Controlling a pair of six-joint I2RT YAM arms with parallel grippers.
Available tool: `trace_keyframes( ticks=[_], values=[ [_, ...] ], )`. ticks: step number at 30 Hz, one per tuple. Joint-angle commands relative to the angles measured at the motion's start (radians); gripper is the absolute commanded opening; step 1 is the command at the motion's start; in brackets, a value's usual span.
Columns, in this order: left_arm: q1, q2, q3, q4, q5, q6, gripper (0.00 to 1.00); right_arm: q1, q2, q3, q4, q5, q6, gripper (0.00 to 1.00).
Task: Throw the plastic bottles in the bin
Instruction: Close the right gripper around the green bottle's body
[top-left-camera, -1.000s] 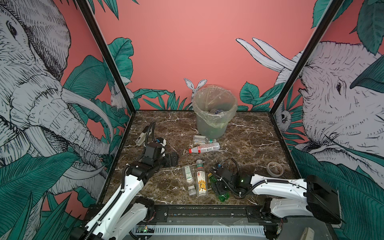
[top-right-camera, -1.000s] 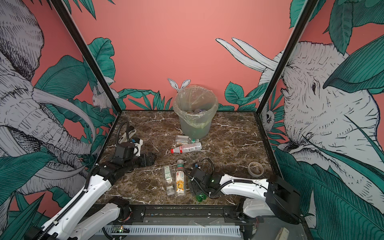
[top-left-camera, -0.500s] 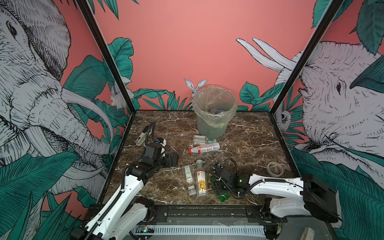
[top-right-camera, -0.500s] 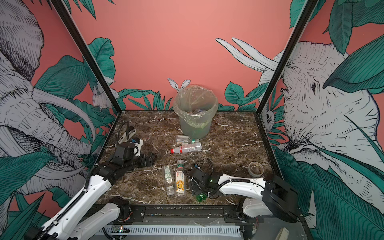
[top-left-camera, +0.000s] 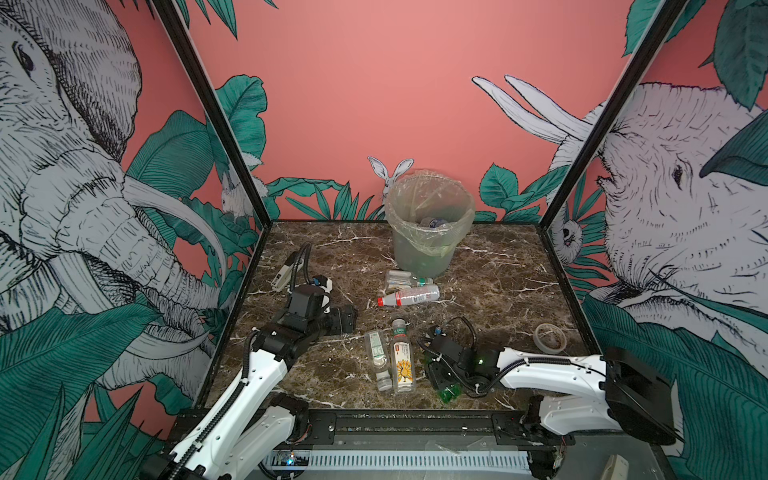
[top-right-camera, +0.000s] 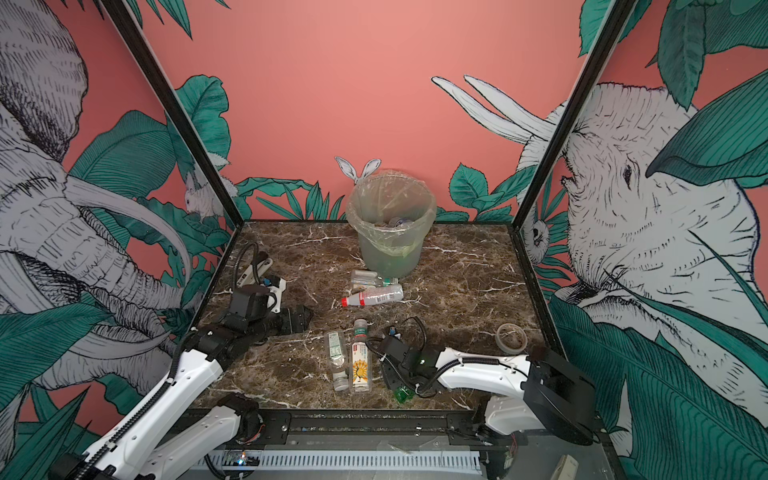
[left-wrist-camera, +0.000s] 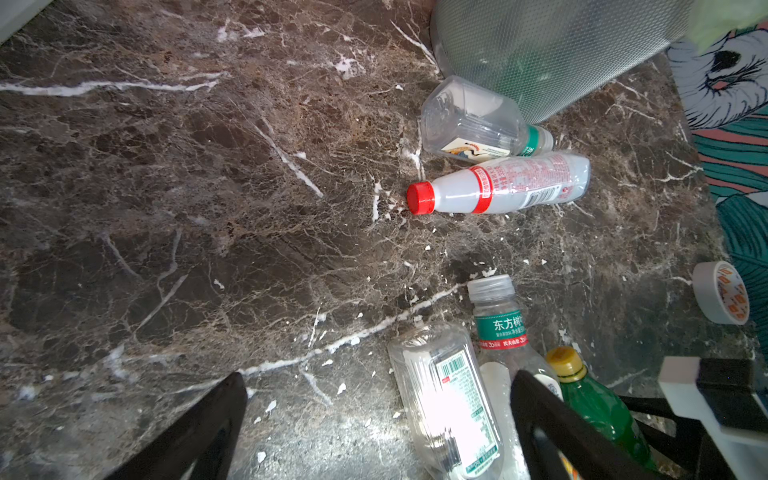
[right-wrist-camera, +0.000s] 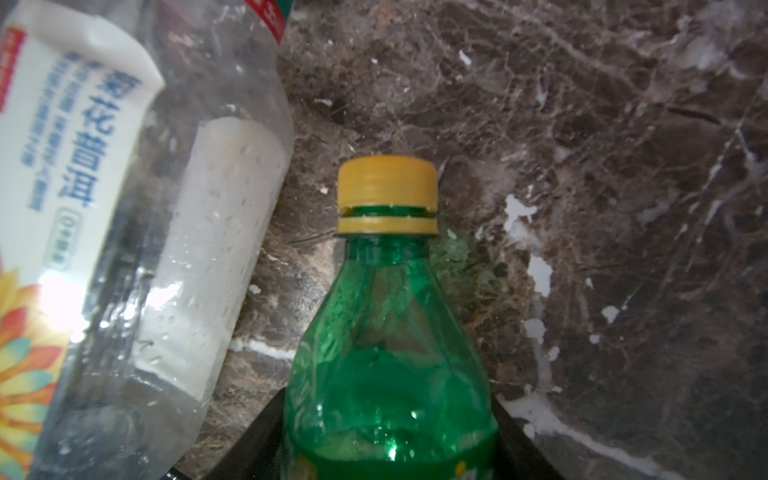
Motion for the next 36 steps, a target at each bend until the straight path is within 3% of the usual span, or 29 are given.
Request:
trace_keyframes(
  ticks=[1,36],
  values=[
    [0.007,-0.007,-0.013,-0.017,-0.005,-0.001,0.99,0.008,-0.009,-0.012,0.011,0.032,0.017,0.59],
    [0.009,-0.005,-0.021,-0.013,-0.001,-0.001,0.99,-0.001,-0.054,-0.031,0.044,0.071,0.066,0.49]
  ],
)
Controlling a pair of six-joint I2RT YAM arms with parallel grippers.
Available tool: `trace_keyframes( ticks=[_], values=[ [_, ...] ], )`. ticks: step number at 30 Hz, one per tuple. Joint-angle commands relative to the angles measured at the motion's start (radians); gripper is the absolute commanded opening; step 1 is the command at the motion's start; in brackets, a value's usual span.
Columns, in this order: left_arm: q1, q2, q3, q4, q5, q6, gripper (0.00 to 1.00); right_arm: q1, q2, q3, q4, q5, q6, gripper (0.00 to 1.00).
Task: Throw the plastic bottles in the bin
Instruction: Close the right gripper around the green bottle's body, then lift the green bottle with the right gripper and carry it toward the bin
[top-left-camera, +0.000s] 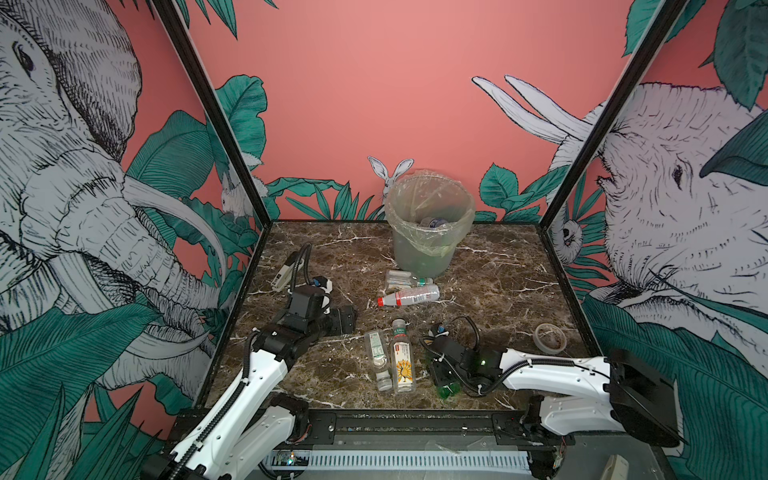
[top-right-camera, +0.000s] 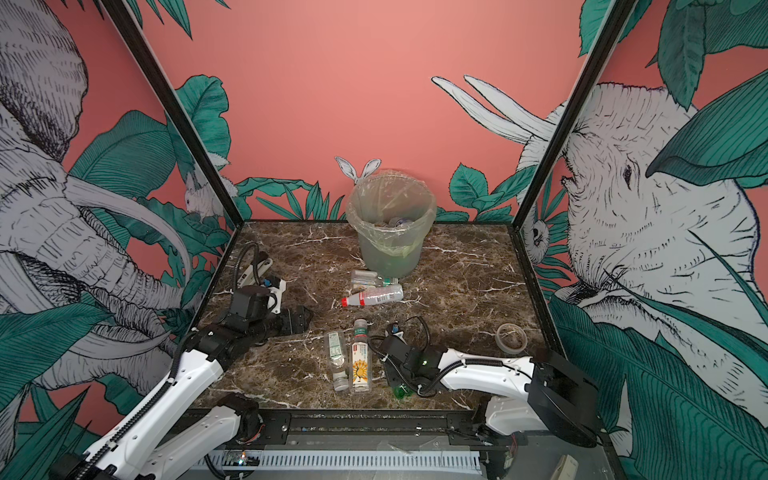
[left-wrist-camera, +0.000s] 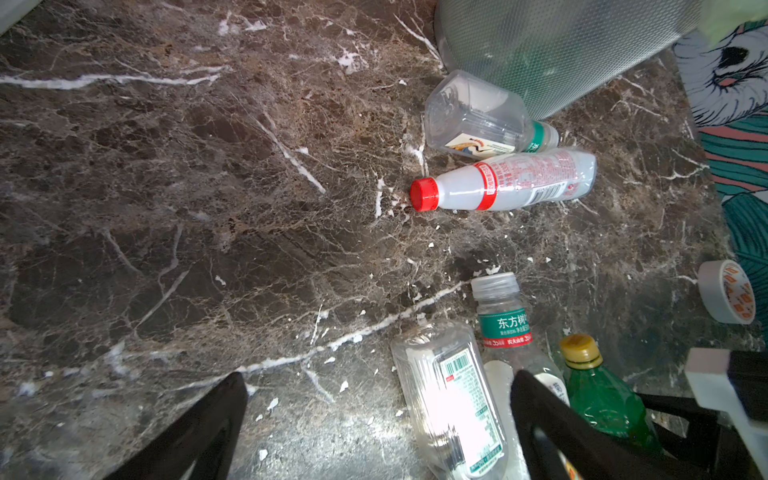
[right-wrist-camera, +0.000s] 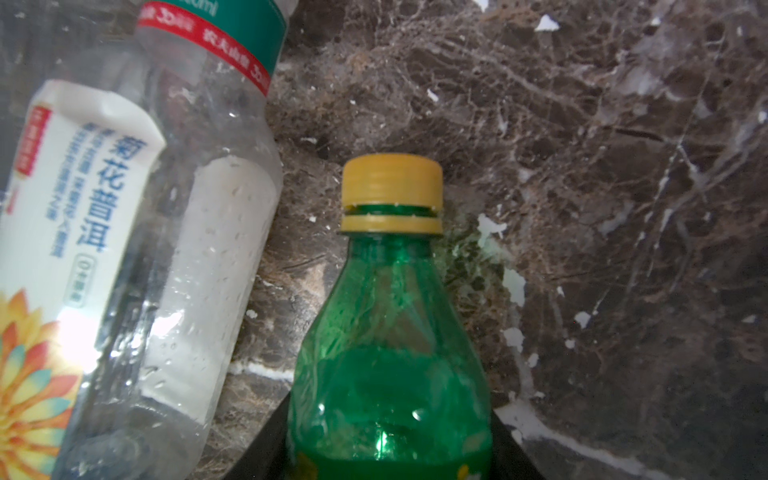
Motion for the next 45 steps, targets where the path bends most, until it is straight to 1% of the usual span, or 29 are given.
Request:
trace_keyframes(
  ticks=[1,11,25,31,45],
  values=[
    [0.007,-0.003,-0.009,-0.014,-0.001,-0.001,0.99,-0.002,-0.027,-0.018,0.021,0.025,0.023,0.49],
    [0.007,-0.004,-0.011,-0.015,0.001,0.001,0.99,-0.041,-0.063,-0.046,0.065,-0.006,0.052,0.48],
    [0.007,-0.004,-0.015,-0.017,0.003,0.003,0.99,-0.159,-0.169,-0.139,0.181,-0.08,0.124,0.46],
    [0.008,-0.003,-0.015,-0.017,0.002,0.003,0.99,-0.194,-0.202,-0.165,0.225,-0.104,0.152,0.46],
    [0.009,0.005,-0.015,-0.008,0.011,0.001,0.99,-0.294,-0.261,-0.243,0.4,-0.188,0.249,0.46]
  ],
)
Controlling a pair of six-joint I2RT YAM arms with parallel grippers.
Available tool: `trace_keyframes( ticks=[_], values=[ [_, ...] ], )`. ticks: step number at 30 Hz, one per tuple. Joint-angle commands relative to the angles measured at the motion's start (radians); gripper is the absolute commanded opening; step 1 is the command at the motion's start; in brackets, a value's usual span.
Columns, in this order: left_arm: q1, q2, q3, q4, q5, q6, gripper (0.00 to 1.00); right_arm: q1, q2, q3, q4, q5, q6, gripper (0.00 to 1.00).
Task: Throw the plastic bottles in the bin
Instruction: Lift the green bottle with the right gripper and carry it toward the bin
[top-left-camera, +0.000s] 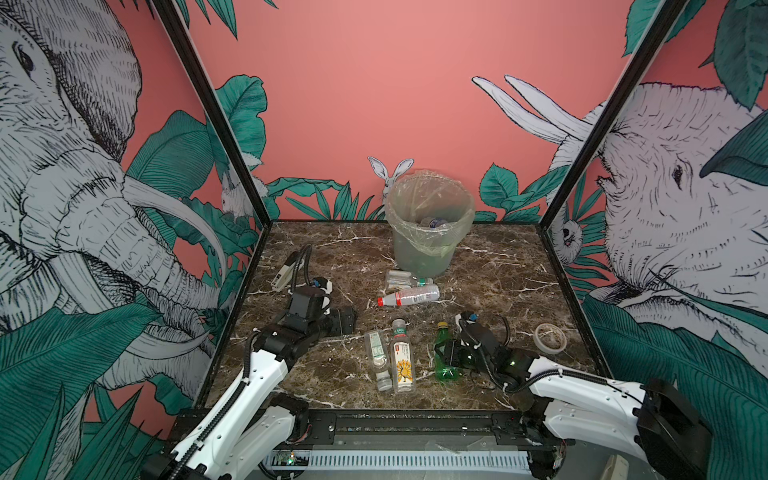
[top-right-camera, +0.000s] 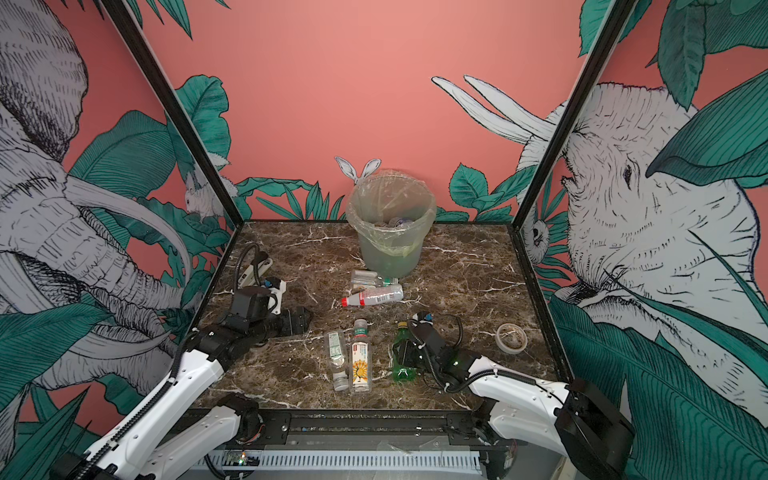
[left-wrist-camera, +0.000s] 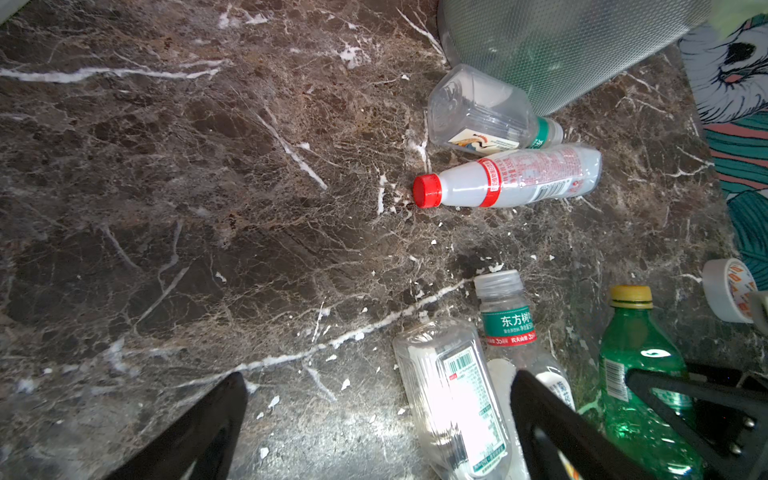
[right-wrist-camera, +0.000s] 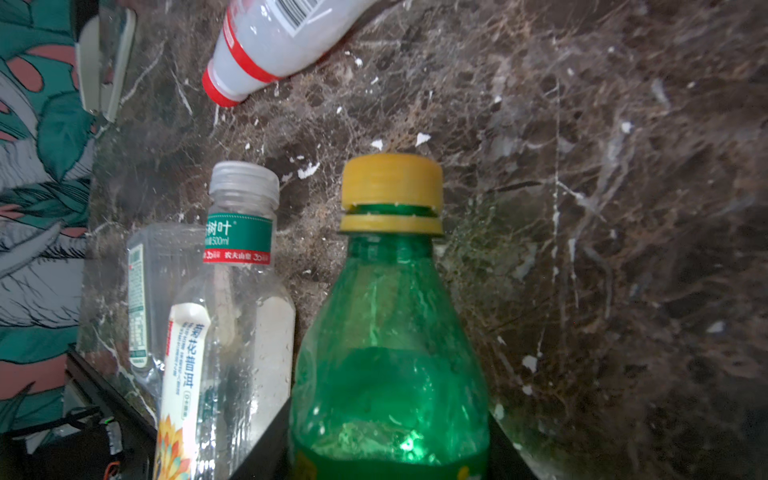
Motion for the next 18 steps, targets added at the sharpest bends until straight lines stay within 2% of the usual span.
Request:
trace_keyframes(
  ticks=[1,18],
  values=[
    [0.008,0.004,-0.011,-0.007,0.011,0.0,0.99,-0.026,-0.028,-0.014,0.096,-0.025,0.043,0.46],
    [0.01,0.006,-0.009,-0.012,0.018,0.001,0.99,-0.124,-0.067,0.014,0.174,-0.082,0.057,0.45]
  ],
)
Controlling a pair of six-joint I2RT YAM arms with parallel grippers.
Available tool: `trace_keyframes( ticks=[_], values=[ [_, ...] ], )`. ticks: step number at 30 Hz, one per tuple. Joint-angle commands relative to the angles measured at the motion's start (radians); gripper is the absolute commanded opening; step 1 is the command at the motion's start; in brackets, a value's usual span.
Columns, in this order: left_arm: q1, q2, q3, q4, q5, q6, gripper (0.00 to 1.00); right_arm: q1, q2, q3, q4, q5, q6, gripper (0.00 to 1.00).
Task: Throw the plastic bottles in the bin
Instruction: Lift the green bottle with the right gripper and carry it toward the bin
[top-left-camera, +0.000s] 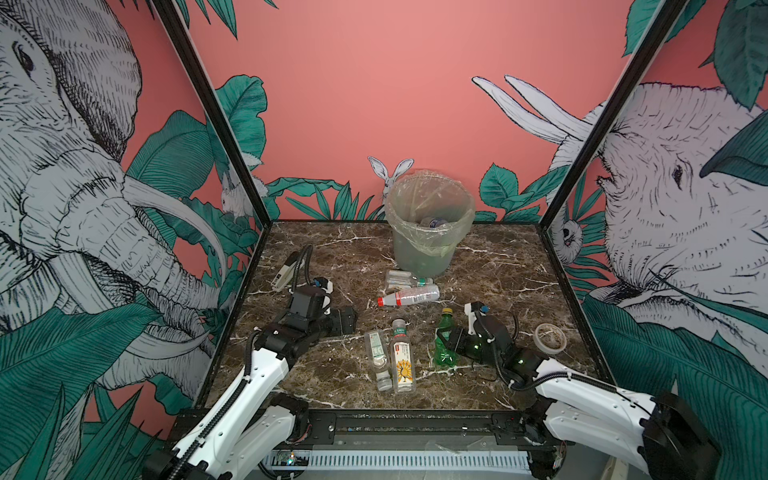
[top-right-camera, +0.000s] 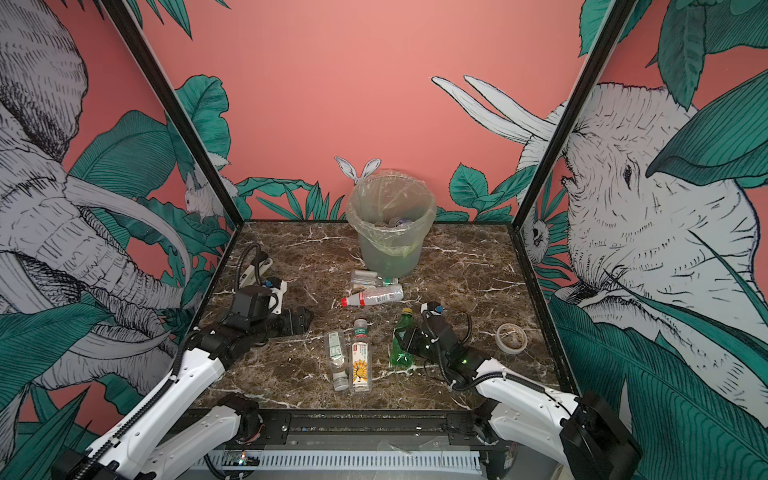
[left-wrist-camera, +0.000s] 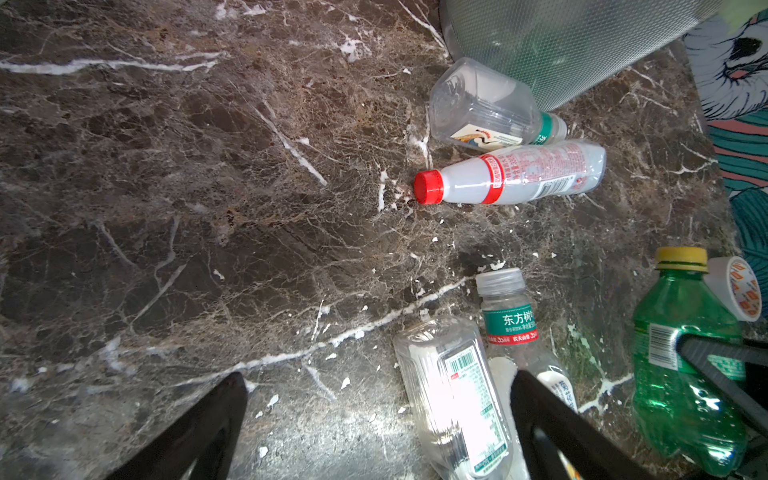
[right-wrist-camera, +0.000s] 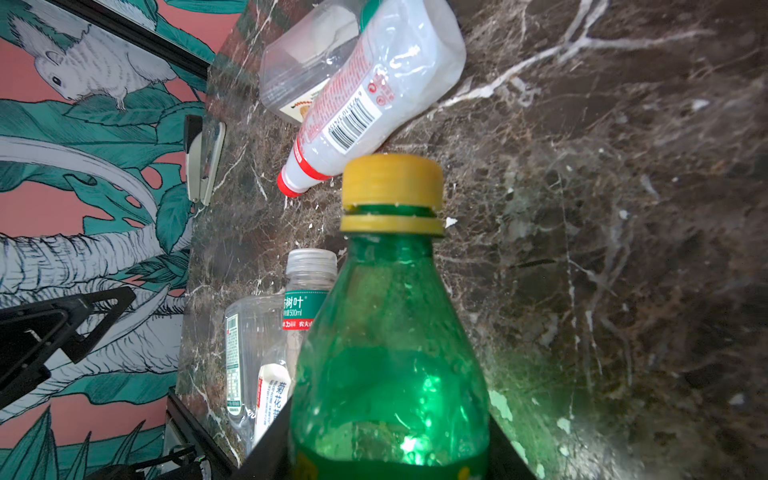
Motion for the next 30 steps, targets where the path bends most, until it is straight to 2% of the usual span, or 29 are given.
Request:
trace_keyframes(
  ticks=[1,17,30],
  values=[
    [0.006,-0.006,-0.011,-0.013,0.005,0.003,0.99,-0.018,-0.013,0.03,0.057,-0.018,0.009,0.45],
    [0.007,-0.03,-0.032,-0.027,0.014,0.001,0.99,-0.114,-0.101,0.12,-0.001,-0.064,-0.025,0.45],
    [0.007,-0.038,-0.032,-0.029,0.015,-0.003,0.99,-0.185,-0.111,0.193,0.002,-0.122,-0.035,0.45]
  ],
)
